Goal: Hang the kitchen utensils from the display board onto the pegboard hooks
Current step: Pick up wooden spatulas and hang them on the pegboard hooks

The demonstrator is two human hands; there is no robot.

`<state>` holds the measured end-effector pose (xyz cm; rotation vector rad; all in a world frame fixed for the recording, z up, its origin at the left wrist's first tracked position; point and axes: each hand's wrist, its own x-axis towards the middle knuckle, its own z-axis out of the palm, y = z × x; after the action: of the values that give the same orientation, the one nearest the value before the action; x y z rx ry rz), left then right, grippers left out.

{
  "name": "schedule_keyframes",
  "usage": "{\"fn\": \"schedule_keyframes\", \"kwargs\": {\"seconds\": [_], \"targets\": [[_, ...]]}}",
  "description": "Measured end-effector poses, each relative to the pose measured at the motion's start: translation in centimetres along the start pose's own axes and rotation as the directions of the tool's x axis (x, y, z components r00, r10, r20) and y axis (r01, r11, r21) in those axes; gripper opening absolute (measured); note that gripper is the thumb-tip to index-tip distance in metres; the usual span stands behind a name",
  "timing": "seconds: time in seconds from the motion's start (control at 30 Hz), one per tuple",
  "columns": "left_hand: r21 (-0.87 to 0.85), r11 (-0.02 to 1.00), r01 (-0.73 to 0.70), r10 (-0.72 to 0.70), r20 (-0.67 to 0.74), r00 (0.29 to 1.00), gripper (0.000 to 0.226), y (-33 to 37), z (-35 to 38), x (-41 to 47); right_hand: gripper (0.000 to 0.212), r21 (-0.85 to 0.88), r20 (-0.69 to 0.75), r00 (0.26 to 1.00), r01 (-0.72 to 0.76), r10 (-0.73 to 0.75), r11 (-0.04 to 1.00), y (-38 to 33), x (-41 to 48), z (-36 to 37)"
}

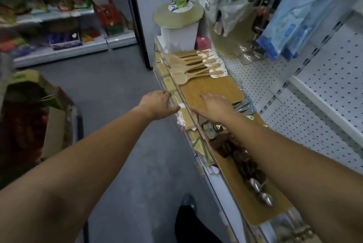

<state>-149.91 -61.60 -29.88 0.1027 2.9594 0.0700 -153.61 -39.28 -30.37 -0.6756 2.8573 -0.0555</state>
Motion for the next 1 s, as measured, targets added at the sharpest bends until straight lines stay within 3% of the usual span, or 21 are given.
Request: {"fn": "schedule_keyframes", "kwargs": {"seconds": [0.33, 0.53, 0.8, 0.93, 1.0], "targets": [[-0.004, 1.000, -0.019, 0.019, 0.059, 0.998, 0.077, -10.1, -2.1, 17.3, 0.074, 0.048, 0.105, 0.993, -0.052, 0.047, 0.997, -0.3, 18.9, -1.3], [-0.008, 0.993, -0.114, 0.114, 0.117, 0.987, 0.087, -16.0, -0.2, 28.7, 0.071, 0.097, 0.134, 0.964, -0.245, 0.231, 0.965, 0.6, 27.9, -0.3], [0.045, 0.901, -0.431, 0.409, 0.240, 0.881, 0.068, -15.9, 2.3, 40.5, 0.076, 0.252, 0.296, 0.824, -0.555, 0.483, 0.792, 0.3, 33.1, 5.3], [0.036, 0.846, -0.533, 0.504, 0.275, 0.819, 0.041, -14.7, 4.3, 46.1, 0.071, 0.323, 0.349, 0.732, -0.681, 0.586, 0.658, 1.9, 35.8, 7.9], [0.028, 0.839, -0.544, 0.523, 0.237, 0.819, 0.038, -14.3, 5.5, 48.5, 0.066, 0.344, 0.366, 0.689, -0.725, 0.626, 0.597, 2.7, 37.9, 9.2]]}}
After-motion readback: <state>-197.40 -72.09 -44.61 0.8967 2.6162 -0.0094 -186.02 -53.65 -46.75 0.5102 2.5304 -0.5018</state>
